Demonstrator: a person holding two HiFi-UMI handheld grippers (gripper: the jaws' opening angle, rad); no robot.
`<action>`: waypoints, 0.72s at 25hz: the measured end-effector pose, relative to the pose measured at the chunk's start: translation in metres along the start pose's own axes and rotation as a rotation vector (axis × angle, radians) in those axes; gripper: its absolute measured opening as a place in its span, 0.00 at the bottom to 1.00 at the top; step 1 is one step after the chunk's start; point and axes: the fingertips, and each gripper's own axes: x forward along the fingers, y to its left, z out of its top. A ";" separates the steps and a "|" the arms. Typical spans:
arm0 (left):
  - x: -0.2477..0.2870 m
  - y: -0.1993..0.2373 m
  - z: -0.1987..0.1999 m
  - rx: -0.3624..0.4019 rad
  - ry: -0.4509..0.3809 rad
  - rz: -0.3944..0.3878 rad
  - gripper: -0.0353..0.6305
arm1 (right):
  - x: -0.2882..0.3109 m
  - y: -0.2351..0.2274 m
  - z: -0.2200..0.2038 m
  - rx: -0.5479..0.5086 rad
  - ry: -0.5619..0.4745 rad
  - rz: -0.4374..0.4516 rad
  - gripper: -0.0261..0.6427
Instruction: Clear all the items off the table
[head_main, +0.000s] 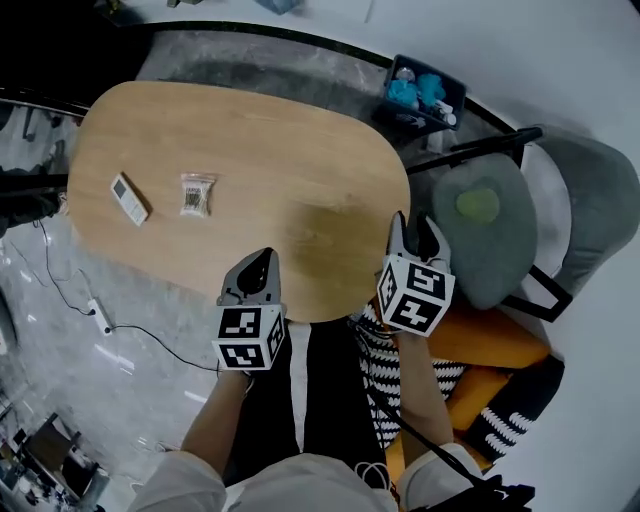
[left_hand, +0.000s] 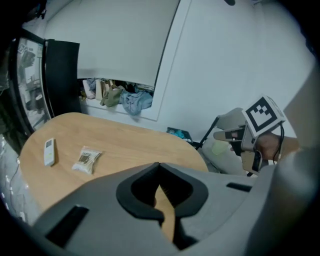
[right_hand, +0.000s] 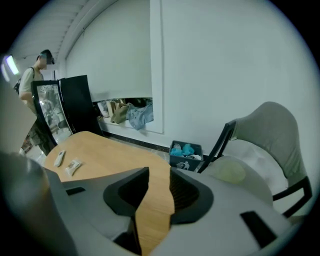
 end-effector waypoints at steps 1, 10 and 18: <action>-0.006 0.008 -0.002 -0.018 -0.003 0.006 0.05 | -0.005 0.009 0.001 -0.015 0.000 -0.014 0.21; -0.042 0.111 -0.020 -0.162 -0.052 0.110 0.05 | -0.017 0.124 -0.019 -0.014 0.050 0.116 0.08; -0.087 0.203 -0.052 -0.276 -0.074 0.228 0.05 | 0.003 0.243 -0.019 -0.149 0.070 0.252 0.08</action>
